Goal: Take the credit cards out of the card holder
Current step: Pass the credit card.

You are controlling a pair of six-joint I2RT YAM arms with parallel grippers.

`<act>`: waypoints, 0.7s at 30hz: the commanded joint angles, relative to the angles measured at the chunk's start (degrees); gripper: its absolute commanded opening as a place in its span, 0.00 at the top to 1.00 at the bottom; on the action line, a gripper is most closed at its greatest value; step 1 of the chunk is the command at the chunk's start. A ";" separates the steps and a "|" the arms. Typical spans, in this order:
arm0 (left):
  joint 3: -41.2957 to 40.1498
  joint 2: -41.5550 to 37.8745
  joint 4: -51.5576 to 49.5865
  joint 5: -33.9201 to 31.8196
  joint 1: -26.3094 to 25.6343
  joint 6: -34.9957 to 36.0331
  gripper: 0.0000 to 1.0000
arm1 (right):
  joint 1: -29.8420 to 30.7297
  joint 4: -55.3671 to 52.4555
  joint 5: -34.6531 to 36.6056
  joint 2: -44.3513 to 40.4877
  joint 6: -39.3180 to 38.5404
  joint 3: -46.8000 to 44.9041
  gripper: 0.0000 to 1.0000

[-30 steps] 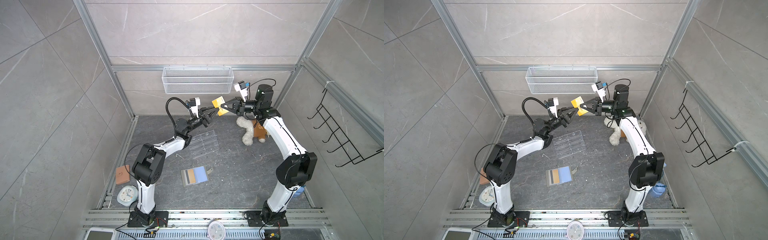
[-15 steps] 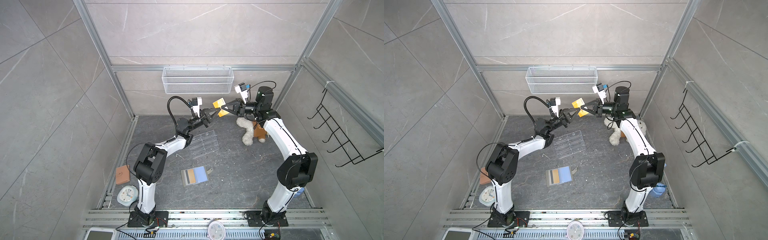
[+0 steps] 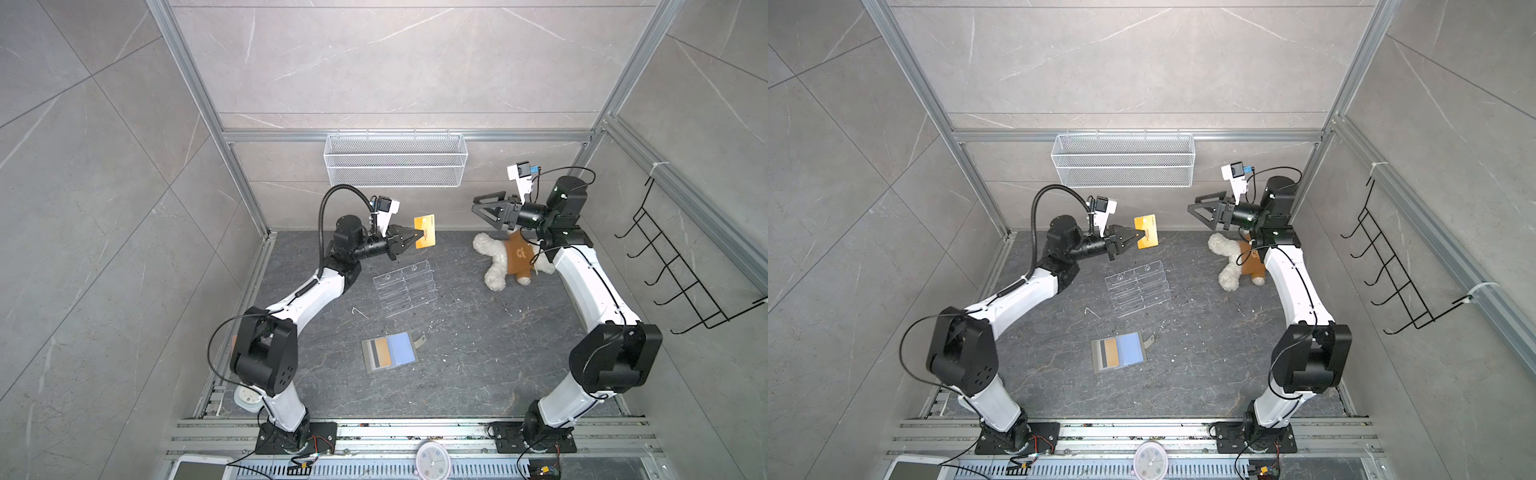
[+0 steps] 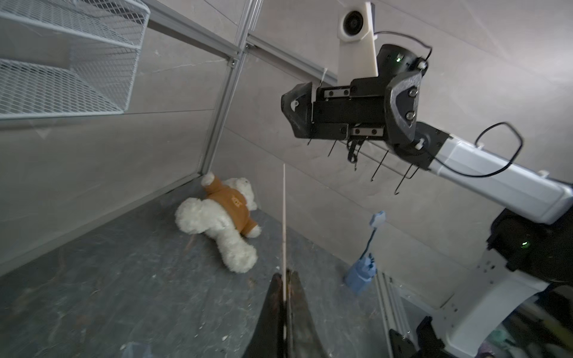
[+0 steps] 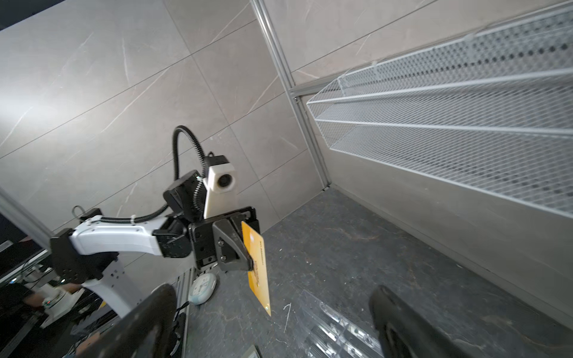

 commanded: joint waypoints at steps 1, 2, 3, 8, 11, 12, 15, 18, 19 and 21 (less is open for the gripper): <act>8.75 -4.17 -36.71 -1.60 -0.63 27.35 1.00 | 0.66 -8.75 6.57 -3.27 -4.39 0.40 0.00; 10.91 -3.91 -41.93 -3.33 -0.63 30.72 1.00 | 0.68 -10.69 8.14 -3.91 -5.62 -0.06 0.00; 13.26 -3.49 -46.99 -5.85 -0.63 34.05 1.00 | 0.77 -12.58 10.02 -4.83 -7.19 -0.74 0.00; 23.55 -0.09 -63.12 -15.43 -0.63 43.65 1.00 | 1.37 -20.04 17.13 -8.84 -12.07 -4.76 0.00; 28.93 2.73 -68.69 -19.68 -0.72 46.98 1.00 | 3.48 -26.87 21.85 -10.34 -16.95 -5.73 0.00; 30.43 3.61 -69.94 -20.60 -0.72 47.64 1.00 | 4.56 -29.45 24.17 -10.56 -18.62 -5.86 0.00; 32.89 5.23 -71.73 -22.73 -0.72 49.12 1.00 | 7.11 -33.88 28.66 -10.65 -21.54 -7.40 0.00; 34.52 6.37 -72.97 -23.46 -0.81 50.00 1.00 | 8.76 -32.47 29.17 -11.34 -21.48 -11.23 0.00; 34.71 6.50 -73.08 -23.55 -0.81 50.21 1.00 | 9.15 -31.54 29.12 -11.72 -21.44 -12.44 0.00; 34.73 6.69 -73.06 -23.58 -0.91 50.32 1.00 | 9.99 -29.57 29.17 -11.99 -20.96 -14.43 0.00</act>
